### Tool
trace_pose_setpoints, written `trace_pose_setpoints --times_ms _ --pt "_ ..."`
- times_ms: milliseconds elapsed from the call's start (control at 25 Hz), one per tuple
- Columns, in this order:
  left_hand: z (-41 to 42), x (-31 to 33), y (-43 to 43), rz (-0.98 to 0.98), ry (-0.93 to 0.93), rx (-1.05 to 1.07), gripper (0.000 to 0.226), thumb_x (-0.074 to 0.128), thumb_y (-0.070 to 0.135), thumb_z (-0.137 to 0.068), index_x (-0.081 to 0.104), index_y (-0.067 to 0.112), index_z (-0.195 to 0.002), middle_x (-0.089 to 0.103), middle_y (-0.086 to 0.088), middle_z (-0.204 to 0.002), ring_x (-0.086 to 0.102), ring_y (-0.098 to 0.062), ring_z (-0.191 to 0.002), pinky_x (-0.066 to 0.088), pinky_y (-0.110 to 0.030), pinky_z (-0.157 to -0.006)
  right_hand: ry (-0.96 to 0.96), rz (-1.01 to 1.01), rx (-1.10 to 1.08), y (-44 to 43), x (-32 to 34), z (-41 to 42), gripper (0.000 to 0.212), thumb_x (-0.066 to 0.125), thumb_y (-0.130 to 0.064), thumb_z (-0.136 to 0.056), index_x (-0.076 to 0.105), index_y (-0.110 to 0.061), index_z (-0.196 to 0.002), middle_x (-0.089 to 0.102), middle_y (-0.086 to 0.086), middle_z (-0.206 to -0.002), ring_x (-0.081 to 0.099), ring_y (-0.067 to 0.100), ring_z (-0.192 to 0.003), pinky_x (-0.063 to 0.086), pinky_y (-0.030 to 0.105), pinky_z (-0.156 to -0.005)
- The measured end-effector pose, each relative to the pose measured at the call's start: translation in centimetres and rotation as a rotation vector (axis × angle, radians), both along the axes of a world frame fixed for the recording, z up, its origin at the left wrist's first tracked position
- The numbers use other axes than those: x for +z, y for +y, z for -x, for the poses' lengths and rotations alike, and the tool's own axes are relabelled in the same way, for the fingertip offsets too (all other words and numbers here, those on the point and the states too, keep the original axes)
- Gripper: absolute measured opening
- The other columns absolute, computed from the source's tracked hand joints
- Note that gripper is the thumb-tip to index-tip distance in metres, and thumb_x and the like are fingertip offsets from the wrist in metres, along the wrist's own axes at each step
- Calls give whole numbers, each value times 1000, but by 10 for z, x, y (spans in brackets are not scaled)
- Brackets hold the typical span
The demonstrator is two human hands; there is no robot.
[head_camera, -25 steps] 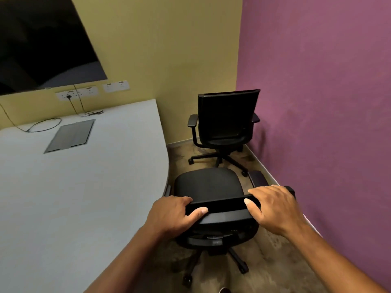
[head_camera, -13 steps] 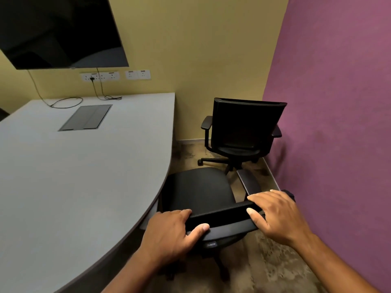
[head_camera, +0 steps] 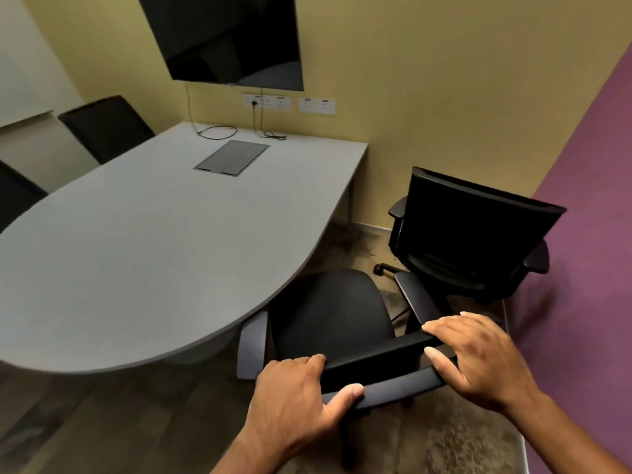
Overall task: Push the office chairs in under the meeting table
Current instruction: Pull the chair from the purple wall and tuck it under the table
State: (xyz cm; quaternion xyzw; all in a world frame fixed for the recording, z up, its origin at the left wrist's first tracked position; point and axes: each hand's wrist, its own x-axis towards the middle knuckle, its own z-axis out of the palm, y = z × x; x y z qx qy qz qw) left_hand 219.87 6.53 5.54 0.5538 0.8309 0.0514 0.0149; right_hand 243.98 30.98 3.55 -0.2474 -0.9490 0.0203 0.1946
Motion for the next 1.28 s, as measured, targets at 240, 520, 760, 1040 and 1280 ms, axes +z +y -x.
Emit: trace_pose_setpoints --times_ms 240,520,760,1040,1280 --pt "-52 4 20 -35 -25 191 107 7 105 -83 72 28 -116 76 10 -95 69 -10 -87 58 -36 -81 -3 -3 152 55 6 -11 46 50 -58 -95 78 -26 -114 79 -12 -113 73 15 -107 51 44 -103" --pt "-63 6 40 -45 -10 321 100 12 103 -86 74 28 -110 72 10 -83 66 -11 -76 58 -34 -76 -27 -8 246 94 7 9 48 48 -59 -96 78 -25 -114 79 -8 -110 73 17 -104 52 45 -102" --pt "-39 6 50 -65 9 383 103 11 102 -87 75 26 -113 76 9 -87 70 -12 -79 59 -36 -80 -29 -2 304 116 3 56 47 47 -61 -99 76 -29 -117 78 -11 -113 71 14 -109 49 43 -105" --pt "13 4 56 -99 58 502 98 13 101 -89 76 28 -107 72 10 -79 67 -12 -74 57 -36 -77 -55 -11 403 135 2 140 46 44 -62 -102 74 -31 -118 78 -12 -115 69 13 -110 48 41 -105" --pt "62 2 64 -166 94 581 92 19 99 -90 77 29 -99 74 10 -78 70 -13 -74 59 -39 -71 -92 -2 478 147 8 216 56 34 -63 -104 74 -29 -124 78 -9 -120 68 15 -113 47 42 -106"
